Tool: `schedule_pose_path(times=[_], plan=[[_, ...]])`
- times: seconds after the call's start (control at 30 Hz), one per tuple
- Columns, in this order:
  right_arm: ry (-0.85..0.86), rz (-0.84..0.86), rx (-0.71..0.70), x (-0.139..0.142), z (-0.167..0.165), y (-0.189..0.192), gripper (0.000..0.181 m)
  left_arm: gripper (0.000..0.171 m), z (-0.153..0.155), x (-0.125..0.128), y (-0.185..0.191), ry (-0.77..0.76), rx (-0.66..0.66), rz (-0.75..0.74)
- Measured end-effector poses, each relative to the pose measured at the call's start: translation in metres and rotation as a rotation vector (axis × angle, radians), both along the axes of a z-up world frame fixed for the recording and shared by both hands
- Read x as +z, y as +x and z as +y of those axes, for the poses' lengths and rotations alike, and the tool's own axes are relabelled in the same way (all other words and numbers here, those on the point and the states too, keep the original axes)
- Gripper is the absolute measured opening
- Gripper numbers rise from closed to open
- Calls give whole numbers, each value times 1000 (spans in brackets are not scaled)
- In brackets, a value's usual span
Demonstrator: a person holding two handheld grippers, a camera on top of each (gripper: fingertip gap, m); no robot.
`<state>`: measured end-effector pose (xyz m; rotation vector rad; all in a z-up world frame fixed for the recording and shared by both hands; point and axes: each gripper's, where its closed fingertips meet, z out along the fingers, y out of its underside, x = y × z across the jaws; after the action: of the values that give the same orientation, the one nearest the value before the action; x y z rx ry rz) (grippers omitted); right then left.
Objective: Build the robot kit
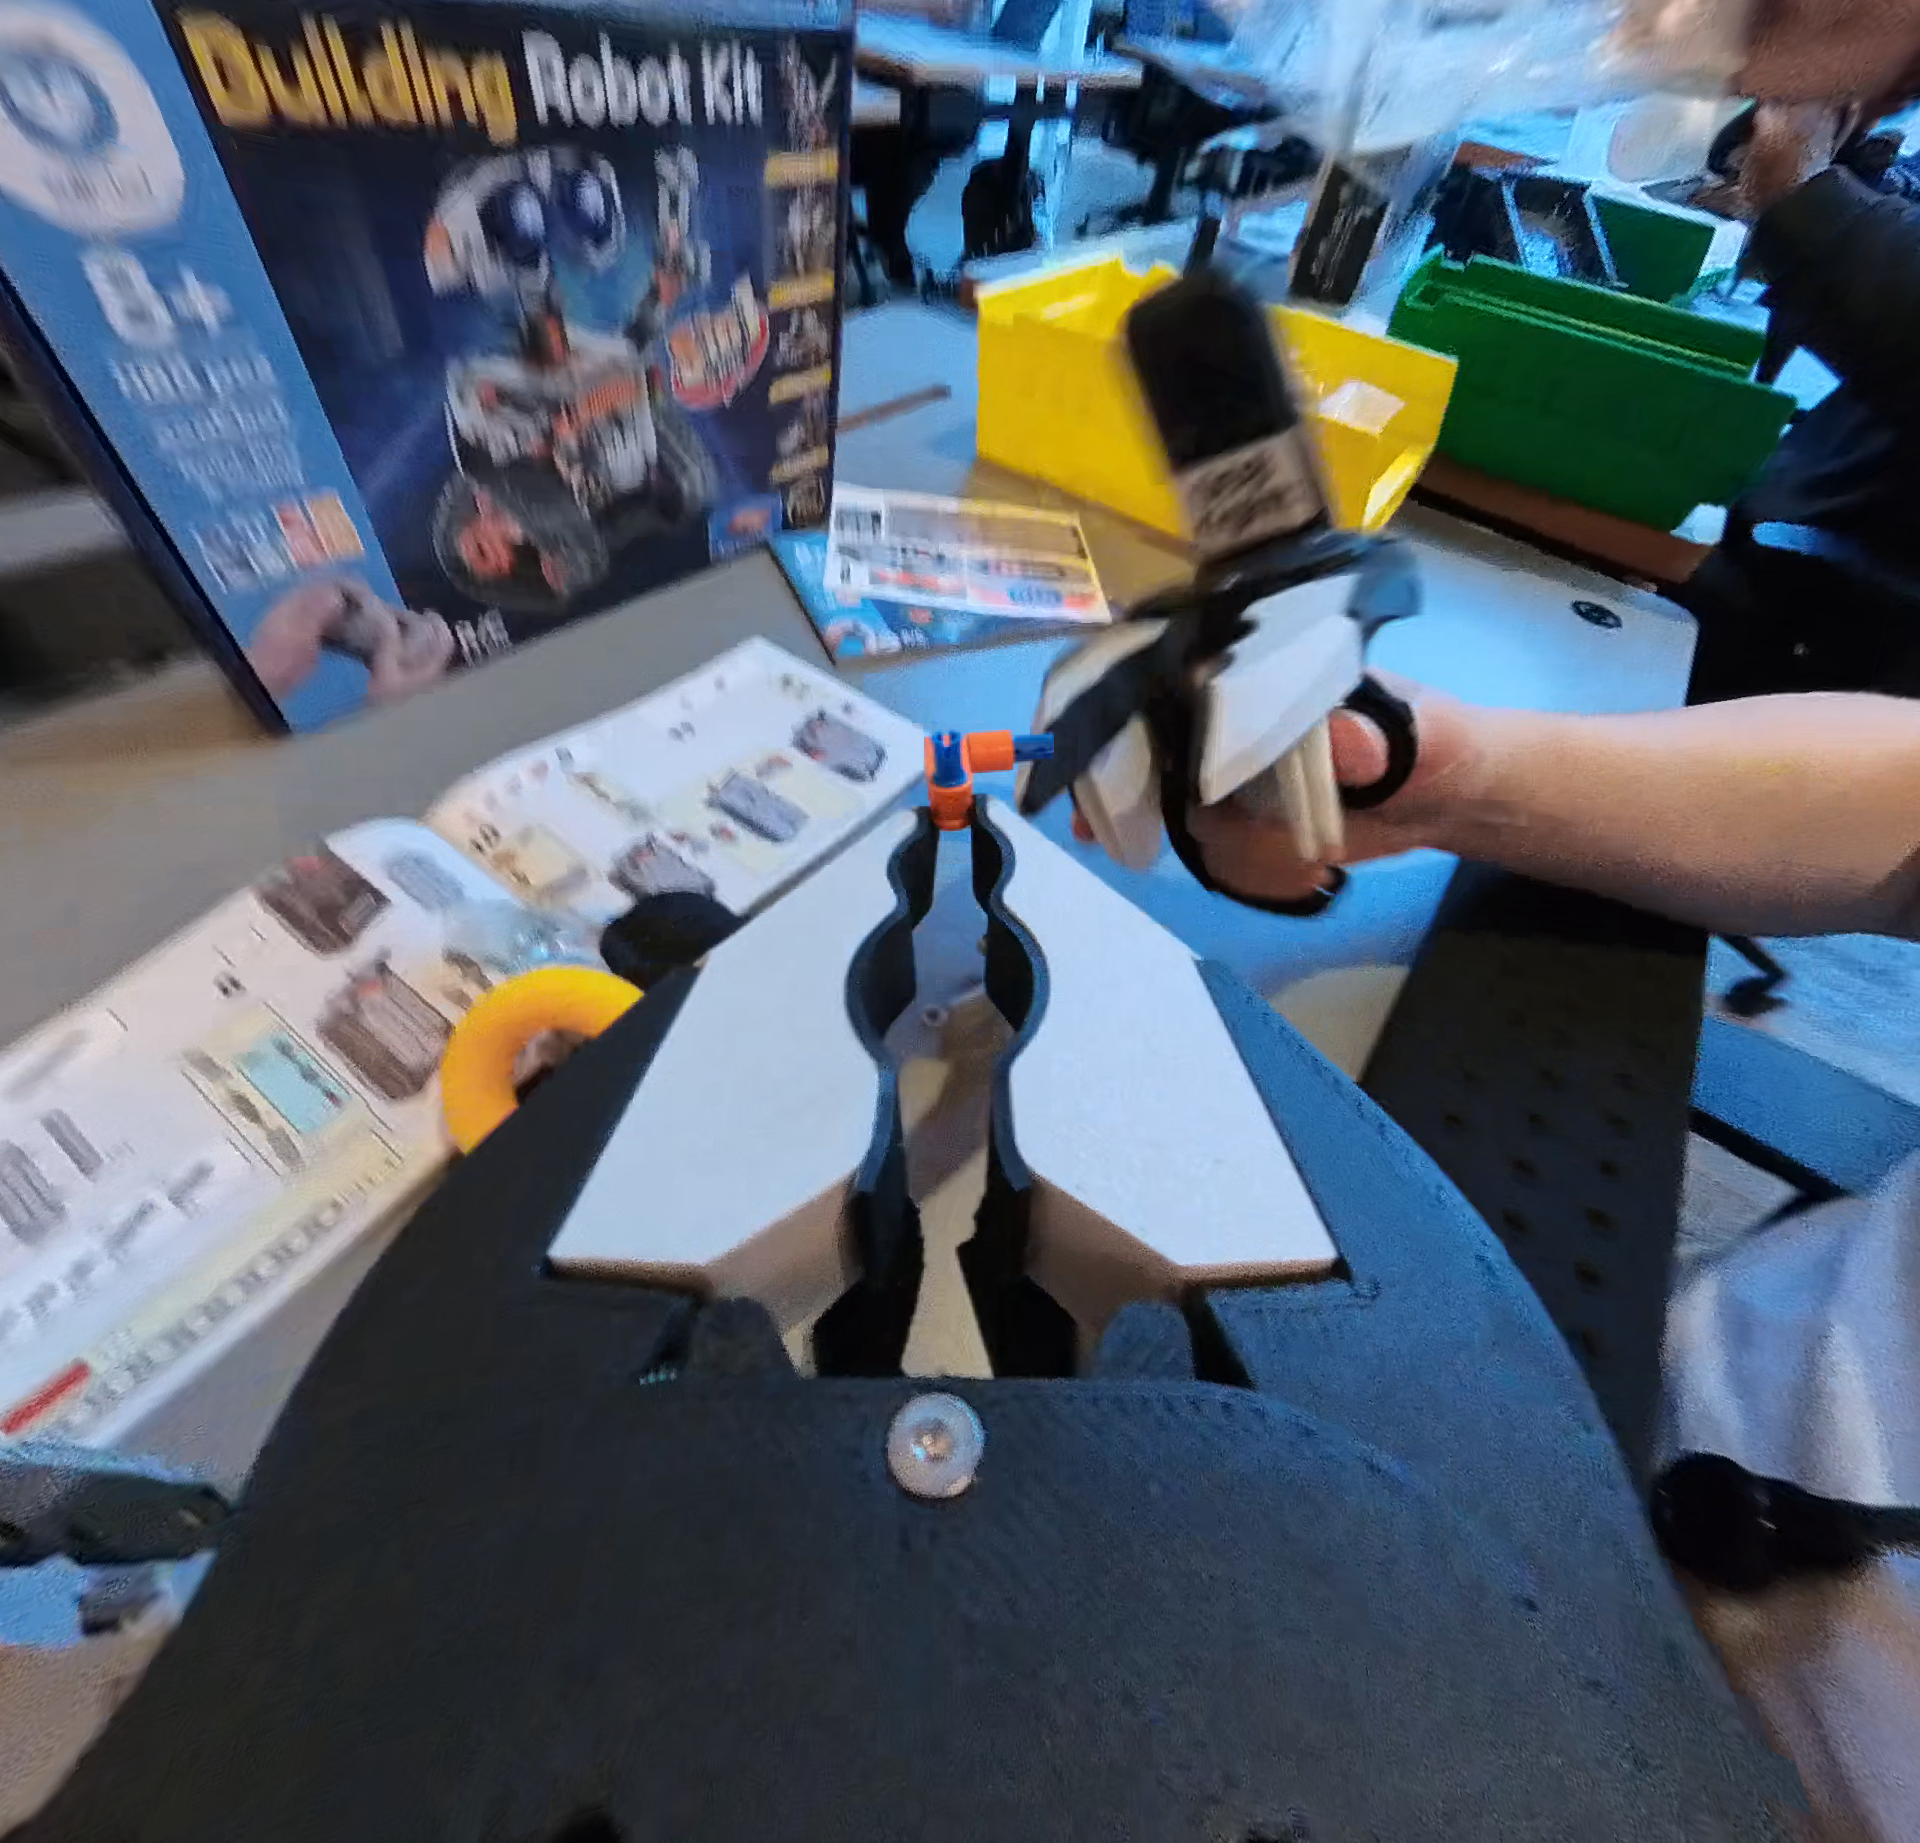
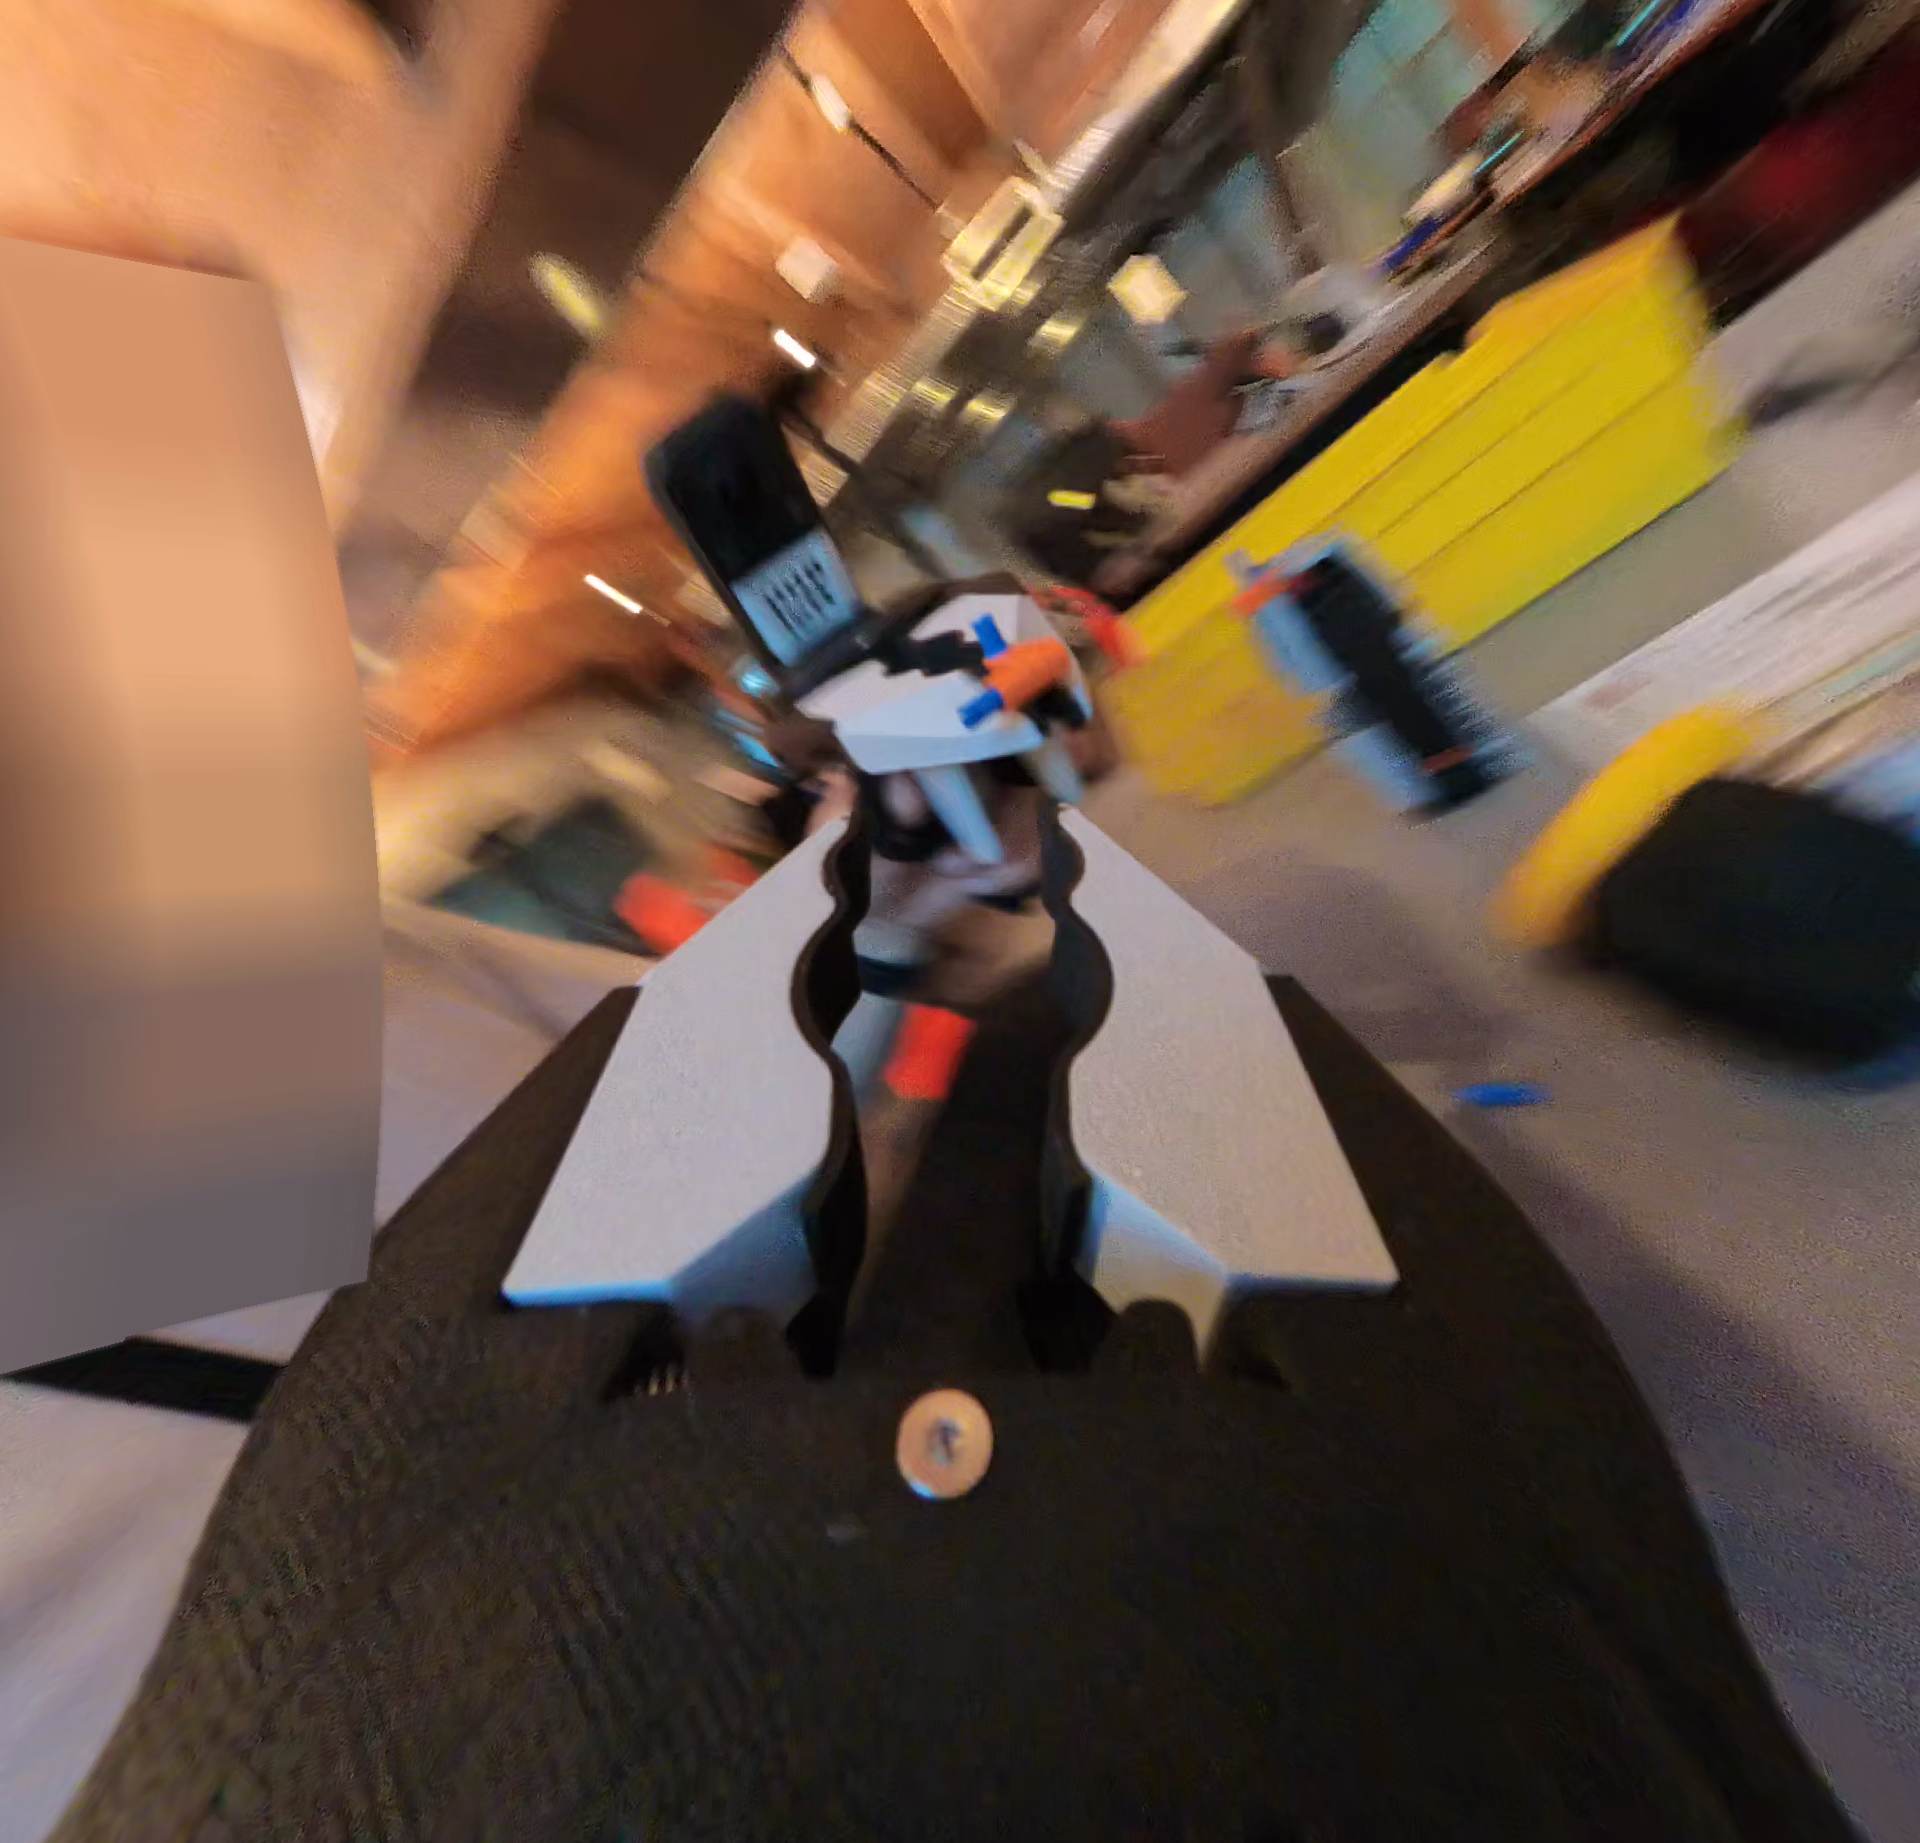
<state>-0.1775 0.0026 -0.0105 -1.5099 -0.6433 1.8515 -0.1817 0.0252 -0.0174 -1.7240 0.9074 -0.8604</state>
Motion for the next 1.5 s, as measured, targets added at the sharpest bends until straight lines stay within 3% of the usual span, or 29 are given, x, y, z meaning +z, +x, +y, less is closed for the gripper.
schedule_pose_path(times=[0.1, 0.2, 0.33, 0.6, 0.8, 0.87, 1.03, 1.23, 1.5], plan=[[645, -389, -310, -8, 19, 9, 33, 4, -4, -16, 2, -172, -34, 26], [1018, -593, -369, -8, 16, 6, 33, 4, -5, -28, 3, -267, -31, 50], [1178, -731, -353, -26, 12, -4, 23, 4, -7, -38, 3, -334, -26, 82], [1178, -772, -323, -40, 10, -8, 5, 4, -16, -50, 7, -405, -69, 115], [1088, -729, -332, -36, 11, -3, 5, 6, -14, -46, 11, -380, -74, 95], [1016, -688, -344, -34, 14, 1, 5, 14, -13, -45, 10, -368, -70, 91], [658, -505, -316, -25, 24, 12, 5, 18, -14, -44, 7, -364, -80, 63], [98, -150, -140, -14, 30, 24, 5, 18, -15, -45, 6, -358, -88, 40], [-108, 22, -55, -13, 40, 34, 5, 17, -15, -45, 7, -350, -88, 43]])
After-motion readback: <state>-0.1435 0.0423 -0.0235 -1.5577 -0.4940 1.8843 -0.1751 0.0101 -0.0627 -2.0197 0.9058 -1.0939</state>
